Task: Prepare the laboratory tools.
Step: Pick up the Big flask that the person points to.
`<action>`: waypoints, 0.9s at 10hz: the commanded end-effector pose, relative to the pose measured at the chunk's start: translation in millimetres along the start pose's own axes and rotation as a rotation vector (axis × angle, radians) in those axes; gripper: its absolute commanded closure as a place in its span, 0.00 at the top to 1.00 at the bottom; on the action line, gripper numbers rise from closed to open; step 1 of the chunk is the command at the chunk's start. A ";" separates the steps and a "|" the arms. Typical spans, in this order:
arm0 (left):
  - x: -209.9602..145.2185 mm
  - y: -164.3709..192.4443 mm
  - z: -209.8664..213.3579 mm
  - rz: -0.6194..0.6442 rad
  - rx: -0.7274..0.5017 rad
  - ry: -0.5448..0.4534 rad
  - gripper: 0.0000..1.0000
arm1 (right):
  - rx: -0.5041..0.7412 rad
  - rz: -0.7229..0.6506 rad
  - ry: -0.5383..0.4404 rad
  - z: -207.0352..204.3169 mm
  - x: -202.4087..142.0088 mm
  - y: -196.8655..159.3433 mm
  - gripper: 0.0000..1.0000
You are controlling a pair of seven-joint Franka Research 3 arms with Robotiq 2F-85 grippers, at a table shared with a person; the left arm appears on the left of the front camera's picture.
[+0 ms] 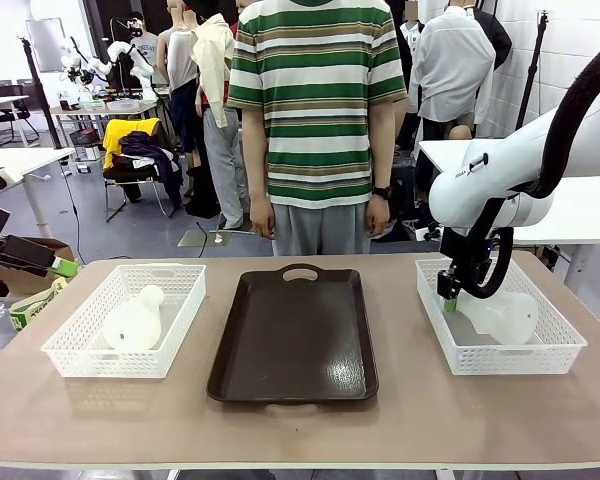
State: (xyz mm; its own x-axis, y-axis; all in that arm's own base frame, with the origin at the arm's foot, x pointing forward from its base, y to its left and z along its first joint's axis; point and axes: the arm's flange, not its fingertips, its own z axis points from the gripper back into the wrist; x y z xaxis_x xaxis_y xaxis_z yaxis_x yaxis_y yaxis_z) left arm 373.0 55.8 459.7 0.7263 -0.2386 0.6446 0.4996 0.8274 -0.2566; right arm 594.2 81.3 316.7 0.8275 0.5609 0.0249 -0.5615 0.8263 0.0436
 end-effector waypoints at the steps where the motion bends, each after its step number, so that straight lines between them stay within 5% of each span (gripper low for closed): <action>1: -1.1 2.5 -1.3 -0.007 -0.019 -0.009 1.00 | -0.008 -0.001 -0.017 0.2 1.9 -1.2 0.00; 9: -1.1 2.5 -1.3 -0.007 -0.019 -0.009 1.00 | -0.008 -0.001 -0.017 0.2 1.9 -1.2 0.00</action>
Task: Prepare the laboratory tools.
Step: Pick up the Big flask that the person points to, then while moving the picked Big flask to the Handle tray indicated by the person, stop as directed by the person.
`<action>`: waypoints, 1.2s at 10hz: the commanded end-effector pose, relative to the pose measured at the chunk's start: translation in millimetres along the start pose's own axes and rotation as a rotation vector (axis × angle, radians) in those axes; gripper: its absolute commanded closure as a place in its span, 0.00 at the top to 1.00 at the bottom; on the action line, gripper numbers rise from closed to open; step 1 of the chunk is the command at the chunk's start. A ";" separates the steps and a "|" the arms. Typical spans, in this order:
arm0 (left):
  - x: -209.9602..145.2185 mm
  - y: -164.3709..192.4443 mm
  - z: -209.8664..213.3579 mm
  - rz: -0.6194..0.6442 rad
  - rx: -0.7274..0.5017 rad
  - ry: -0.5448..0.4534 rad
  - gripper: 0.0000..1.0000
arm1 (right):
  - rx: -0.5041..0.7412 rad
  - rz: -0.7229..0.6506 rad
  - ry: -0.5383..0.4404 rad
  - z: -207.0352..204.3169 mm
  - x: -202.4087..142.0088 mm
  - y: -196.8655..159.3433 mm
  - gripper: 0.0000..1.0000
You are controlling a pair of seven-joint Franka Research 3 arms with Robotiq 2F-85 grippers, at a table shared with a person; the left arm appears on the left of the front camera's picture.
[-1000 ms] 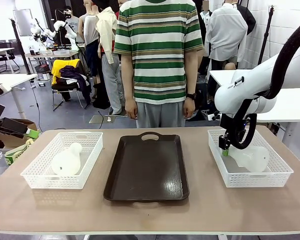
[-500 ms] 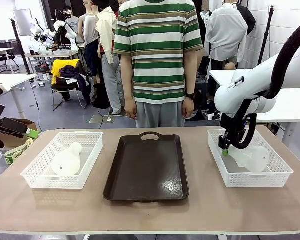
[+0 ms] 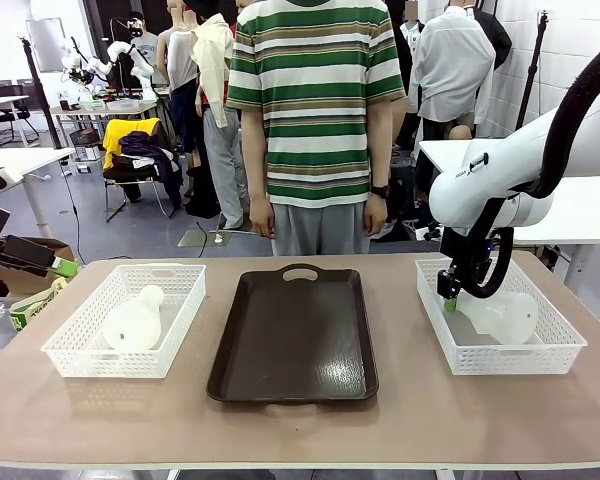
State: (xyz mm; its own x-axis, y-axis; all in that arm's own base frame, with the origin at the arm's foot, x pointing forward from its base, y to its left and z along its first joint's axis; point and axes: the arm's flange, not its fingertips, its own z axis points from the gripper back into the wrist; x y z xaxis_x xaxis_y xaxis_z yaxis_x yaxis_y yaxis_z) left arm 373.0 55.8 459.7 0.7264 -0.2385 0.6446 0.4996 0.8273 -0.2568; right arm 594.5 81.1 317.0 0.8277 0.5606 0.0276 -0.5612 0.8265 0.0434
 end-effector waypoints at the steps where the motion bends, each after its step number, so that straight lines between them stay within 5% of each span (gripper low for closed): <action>1: -1.1 2.5 -1.3 -0.008 -0.019 -0.009 1.00 | -0.008 -0.001 -0.014 -0.1 1.8 -0.9 0.00; 12: -1.1 2.5 -1.3 -0.008 -0.019 -0.009 1.00 | -0.008 -0.001 -0.014 -0.1 1.8 -0.9 0.00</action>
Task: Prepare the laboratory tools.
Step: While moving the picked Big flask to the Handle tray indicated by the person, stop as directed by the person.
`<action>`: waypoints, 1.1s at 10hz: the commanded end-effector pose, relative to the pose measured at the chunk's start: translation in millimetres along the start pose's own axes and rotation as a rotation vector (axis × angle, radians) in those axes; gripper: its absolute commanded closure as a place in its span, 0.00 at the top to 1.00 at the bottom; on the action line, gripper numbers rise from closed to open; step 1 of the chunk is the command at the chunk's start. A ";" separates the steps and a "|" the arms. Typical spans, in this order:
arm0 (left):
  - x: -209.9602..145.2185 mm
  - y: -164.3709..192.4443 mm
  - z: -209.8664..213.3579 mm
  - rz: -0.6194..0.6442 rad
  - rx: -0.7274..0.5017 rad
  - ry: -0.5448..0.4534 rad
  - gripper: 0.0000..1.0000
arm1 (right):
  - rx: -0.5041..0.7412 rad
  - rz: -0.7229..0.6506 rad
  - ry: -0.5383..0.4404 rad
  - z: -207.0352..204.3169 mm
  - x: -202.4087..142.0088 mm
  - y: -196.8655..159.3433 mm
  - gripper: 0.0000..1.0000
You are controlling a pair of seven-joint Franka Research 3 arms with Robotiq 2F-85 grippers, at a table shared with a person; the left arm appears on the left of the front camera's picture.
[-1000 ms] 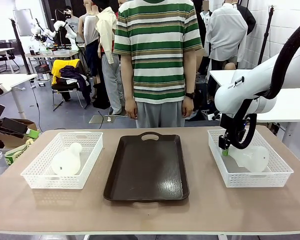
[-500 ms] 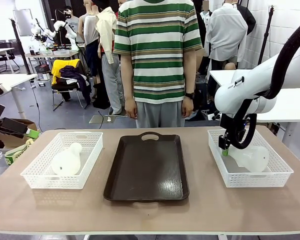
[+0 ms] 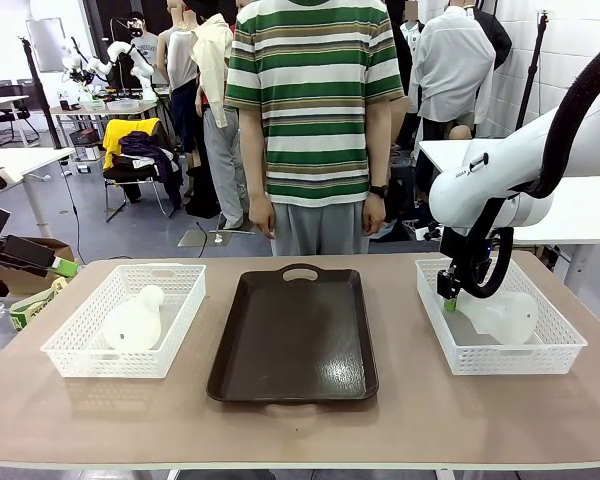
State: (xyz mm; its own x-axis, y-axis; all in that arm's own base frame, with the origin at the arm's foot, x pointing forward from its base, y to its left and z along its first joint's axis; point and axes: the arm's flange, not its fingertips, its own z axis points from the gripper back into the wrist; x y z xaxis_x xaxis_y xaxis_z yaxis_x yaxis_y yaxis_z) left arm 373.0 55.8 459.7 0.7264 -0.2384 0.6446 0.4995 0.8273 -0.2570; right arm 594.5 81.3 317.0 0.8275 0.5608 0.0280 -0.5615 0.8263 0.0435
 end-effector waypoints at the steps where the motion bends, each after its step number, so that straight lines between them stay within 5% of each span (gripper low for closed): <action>1: -1.1 2.5 -1.3 -0.008 -0.019 -0.009 1.00 | -0.008 -0.001 -0.014 -0.1 1.7 -1.0 0.00; 11: -1.1 2.5 -1.3 -0.008 -0.019 -0.009 1.00 | -0.008 -0.001 -0.014 -0.1 1.7 -1.0 0.00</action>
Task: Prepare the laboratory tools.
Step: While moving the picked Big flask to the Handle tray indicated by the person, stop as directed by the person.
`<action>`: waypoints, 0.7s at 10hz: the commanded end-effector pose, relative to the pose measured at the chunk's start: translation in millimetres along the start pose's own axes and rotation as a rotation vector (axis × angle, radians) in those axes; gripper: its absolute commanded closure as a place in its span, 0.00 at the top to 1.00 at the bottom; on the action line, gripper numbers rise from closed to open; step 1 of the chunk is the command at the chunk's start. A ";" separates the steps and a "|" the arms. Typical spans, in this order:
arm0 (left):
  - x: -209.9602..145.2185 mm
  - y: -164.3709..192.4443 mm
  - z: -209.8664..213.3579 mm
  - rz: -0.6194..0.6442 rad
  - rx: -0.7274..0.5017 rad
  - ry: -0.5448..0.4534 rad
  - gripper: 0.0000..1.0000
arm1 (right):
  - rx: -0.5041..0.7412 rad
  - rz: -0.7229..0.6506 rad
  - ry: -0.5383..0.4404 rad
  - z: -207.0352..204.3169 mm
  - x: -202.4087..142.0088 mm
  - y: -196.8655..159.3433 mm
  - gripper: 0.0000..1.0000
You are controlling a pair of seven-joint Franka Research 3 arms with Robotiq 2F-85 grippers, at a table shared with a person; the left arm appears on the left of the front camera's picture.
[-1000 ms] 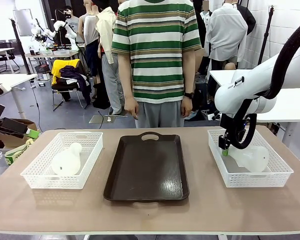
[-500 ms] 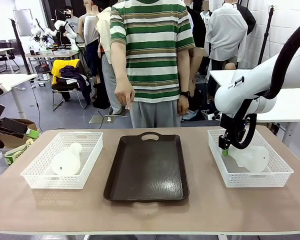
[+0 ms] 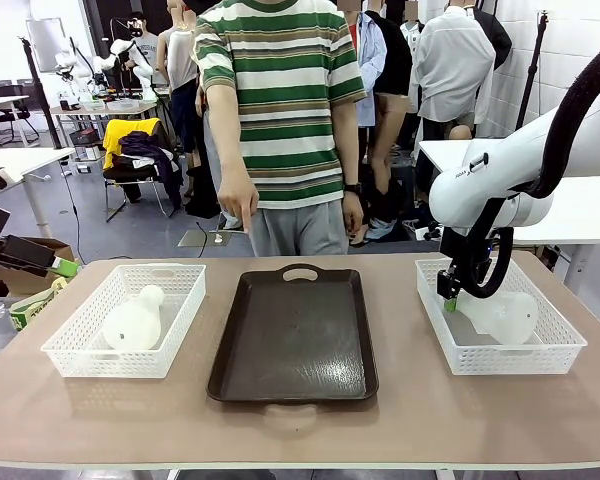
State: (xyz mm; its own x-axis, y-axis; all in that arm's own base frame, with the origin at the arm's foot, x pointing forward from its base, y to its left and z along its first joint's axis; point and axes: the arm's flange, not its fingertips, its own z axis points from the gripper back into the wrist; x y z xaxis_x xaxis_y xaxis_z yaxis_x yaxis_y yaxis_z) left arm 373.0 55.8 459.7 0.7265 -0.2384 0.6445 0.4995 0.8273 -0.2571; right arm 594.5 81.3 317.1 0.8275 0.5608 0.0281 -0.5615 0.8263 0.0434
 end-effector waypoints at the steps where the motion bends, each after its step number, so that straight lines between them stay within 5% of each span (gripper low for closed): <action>1: -1.1 2.5 -1.3 -0.008 -0.019 -0.009 1.00 | -0.008 -0.001 -0.013 -0.1 1.7 -1.0 0.00; 7: -1.1 2.5 -1.3 -0.008 -0.019 -0.009 1.00 | -0.008 -0.001 -0.013 -0.1 1.7 -1.0 0.00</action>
State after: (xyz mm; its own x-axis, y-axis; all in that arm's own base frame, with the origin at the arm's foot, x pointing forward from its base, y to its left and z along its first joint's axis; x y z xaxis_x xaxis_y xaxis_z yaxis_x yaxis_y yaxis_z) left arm 373.0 55.8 459.7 0.7265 -0.2383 0.6445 0.4995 0.8272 -0.2572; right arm 594.5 81.3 317.1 0.8275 0.5608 0.0281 -0.5615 0.8263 0.0435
